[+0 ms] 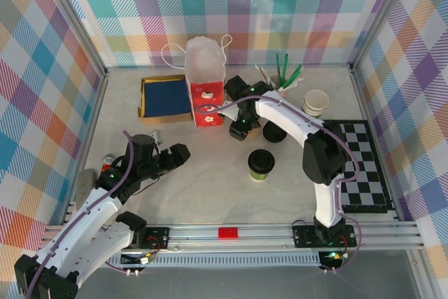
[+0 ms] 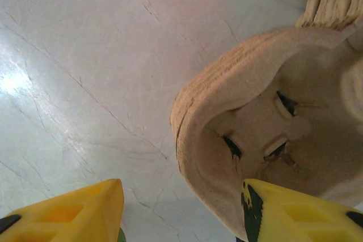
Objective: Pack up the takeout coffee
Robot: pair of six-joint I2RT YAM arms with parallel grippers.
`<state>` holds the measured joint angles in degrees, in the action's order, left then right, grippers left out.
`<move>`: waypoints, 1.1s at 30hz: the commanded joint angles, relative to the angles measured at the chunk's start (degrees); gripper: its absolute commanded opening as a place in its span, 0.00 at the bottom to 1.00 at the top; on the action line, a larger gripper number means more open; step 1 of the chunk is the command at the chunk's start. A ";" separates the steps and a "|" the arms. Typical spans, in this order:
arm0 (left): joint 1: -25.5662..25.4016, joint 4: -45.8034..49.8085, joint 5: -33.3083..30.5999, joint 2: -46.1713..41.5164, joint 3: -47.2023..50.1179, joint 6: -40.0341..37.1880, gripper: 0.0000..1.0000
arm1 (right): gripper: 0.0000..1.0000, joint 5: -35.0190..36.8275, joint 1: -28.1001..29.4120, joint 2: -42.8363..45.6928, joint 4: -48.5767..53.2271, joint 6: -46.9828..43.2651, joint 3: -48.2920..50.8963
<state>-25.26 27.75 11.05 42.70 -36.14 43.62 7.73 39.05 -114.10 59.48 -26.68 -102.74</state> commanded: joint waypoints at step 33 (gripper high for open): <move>2.49 0.47 2.22 0.72 0.04 -1.52 0.76 | 0.45 3.70 0.85 -6.48 2.78 -2.18 -6.65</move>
<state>-23.68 28.40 12.45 43.44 -36.14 42.57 11.29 39.77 -119.98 61.17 -27.97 -107.28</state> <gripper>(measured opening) 0.758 0.457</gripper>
